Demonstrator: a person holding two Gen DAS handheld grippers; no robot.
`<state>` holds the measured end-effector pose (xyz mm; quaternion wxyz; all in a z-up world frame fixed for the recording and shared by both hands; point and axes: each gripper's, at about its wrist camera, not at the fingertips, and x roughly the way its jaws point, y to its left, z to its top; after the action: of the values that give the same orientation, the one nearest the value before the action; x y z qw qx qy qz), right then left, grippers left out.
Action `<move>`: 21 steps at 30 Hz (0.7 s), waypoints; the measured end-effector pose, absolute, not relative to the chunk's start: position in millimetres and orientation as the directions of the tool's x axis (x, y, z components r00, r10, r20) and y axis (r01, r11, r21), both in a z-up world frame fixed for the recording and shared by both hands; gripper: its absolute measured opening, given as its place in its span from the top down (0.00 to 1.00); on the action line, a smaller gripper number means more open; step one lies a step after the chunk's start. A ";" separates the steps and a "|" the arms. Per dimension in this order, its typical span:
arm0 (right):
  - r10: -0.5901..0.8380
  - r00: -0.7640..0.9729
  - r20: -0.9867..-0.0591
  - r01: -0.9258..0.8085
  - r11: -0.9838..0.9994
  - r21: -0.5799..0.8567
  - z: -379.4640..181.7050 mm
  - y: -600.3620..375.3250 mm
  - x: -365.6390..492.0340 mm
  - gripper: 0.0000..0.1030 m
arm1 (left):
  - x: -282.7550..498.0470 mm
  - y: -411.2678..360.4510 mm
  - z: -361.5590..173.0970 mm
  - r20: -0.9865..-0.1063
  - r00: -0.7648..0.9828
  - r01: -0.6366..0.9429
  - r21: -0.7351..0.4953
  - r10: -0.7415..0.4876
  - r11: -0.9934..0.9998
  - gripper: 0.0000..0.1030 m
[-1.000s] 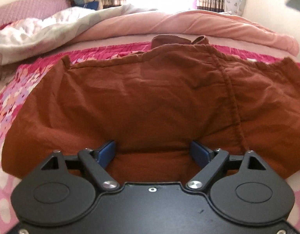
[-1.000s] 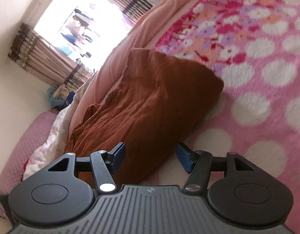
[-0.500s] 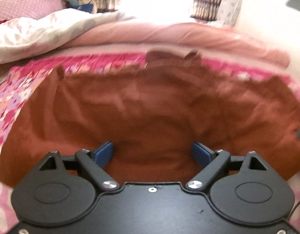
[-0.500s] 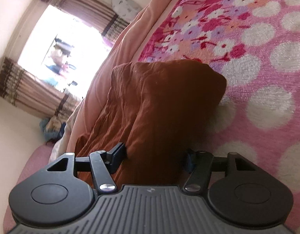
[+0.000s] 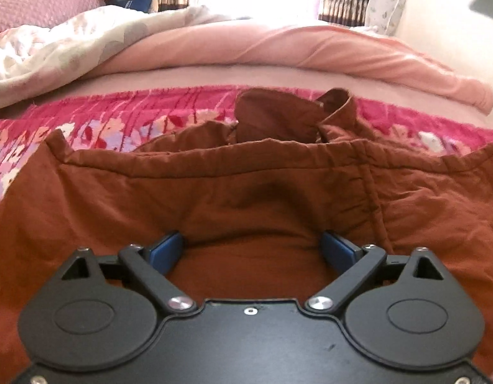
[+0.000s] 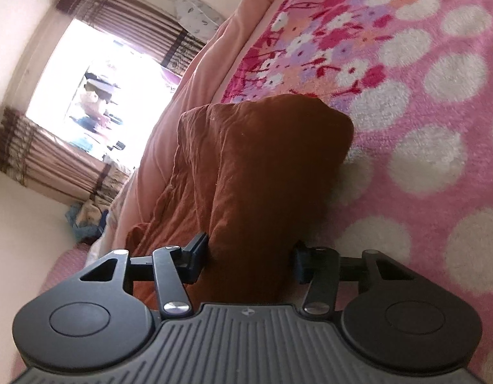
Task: Fold large clothes
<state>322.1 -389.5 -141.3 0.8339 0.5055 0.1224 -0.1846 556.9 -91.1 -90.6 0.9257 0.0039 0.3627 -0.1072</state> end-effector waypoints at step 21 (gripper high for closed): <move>-0.245 0.881 -0.405 0.472 0.499 0.726 -137.6 -382.1 324.4 0.63 | 457.1 -35.6 -92.6 -0.646 0.733 0.266 -0.014 -0.212 0.964 0.05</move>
<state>324.4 -382.1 -137.6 0.8567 0.4546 0.1253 -0.2093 457.1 -35.6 -92.6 0.9301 0.0397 0.3418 -0.1284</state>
